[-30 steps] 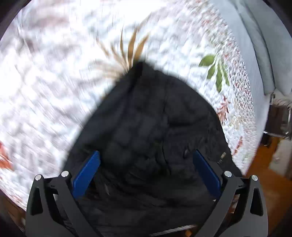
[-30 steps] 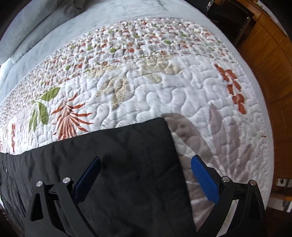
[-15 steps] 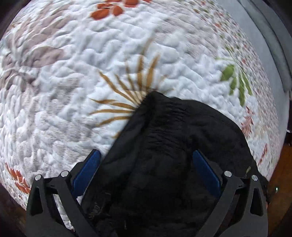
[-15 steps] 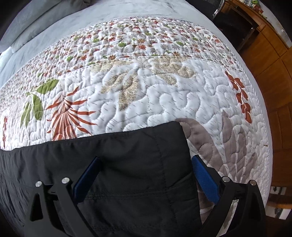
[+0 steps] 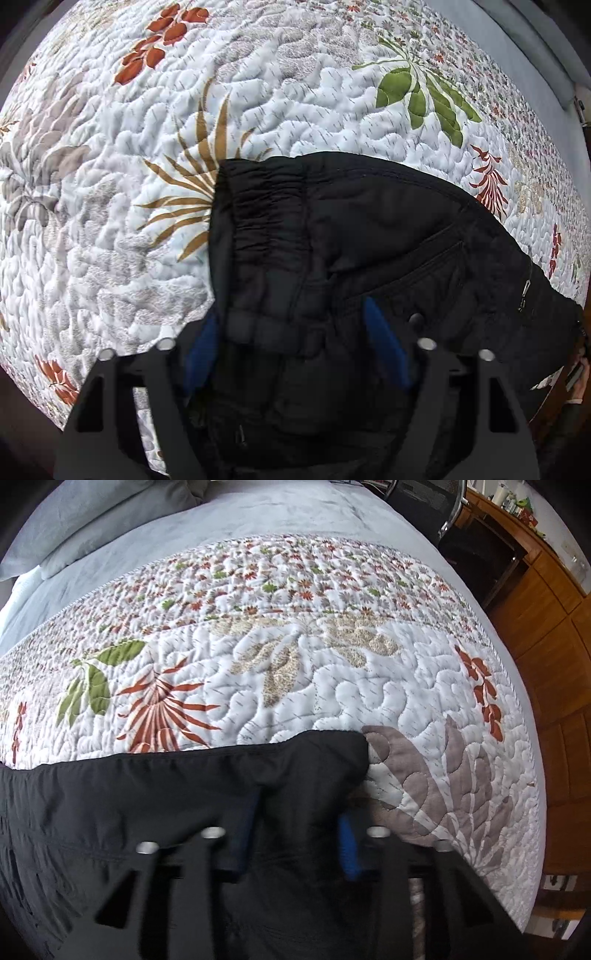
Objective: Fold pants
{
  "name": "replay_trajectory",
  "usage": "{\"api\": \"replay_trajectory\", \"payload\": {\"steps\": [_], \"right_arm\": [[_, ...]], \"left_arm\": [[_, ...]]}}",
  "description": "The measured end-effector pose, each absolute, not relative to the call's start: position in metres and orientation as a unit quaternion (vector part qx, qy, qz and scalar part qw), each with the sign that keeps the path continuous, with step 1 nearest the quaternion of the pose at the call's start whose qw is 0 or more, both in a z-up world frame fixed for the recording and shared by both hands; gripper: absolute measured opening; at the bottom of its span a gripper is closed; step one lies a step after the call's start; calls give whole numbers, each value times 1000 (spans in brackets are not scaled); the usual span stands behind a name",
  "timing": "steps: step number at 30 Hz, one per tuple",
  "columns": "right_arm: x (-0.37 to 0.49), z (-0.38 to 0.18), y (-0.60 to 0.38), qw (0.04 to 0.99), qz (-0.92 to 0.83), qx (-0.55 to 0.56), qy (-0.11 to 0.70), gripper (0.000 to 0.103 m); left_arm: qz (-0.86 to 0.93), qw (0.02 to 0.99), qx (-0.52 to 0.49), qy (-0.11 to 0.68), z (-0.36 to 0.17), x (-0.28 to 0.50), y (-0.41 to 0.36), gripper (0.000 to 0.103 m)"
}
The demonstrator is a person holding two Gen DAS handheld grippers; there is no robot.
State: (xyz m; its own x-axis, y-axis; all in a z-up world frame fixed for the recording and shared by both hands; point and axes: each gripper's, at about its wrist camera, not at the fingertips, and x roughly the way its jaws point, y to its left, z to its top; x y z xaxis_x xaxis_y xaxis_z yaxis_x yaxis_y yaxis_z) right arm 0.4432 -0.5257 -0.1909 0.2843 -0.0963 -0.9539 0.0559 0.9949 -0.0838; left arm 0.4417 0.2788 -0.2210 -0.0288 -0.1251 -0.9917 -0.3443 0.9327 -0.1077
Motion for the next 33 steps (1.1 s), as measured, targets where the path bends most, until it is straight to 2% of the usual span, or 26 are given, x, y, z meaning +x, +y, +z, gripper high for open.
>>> {"api": "replay_trajectory", "payload": {"steps": [3, 9, 15, 20, 31, 32, 33], "right_arm": [[440, -185, -525, 805, -45, -22, 591, 17], [423, -167, -511, 817, -45, -55, 573, 13], [415, -127, -501, 848, -24, -71, 525, 12], [391, -81, -484, 883, 14, -85, 462, 12], [262, 0, -479, 950, 68, -52, 300, 12], [249, 3, -482, 953, 69, -46, 291, 12], [235, 5, -486, 956, 67, -41, 282, 12]], "left_arm": [[84, 680, -166, 709, -209, 442, 277, 53], [81, 694, -159, 697, -183, 438, 282, 35], [67, 727, -156, 665, -150, 411, 272, 28], [31, 771, -141, 620, -119, 391, 260, 26], [-70, 849, -199, 485, -59, 272, 267, 24], [-76, 853, -200, 476, -57, 260, 265, 22], [-79, 857, -204, 466, -54, 246, 266, 14]]}}
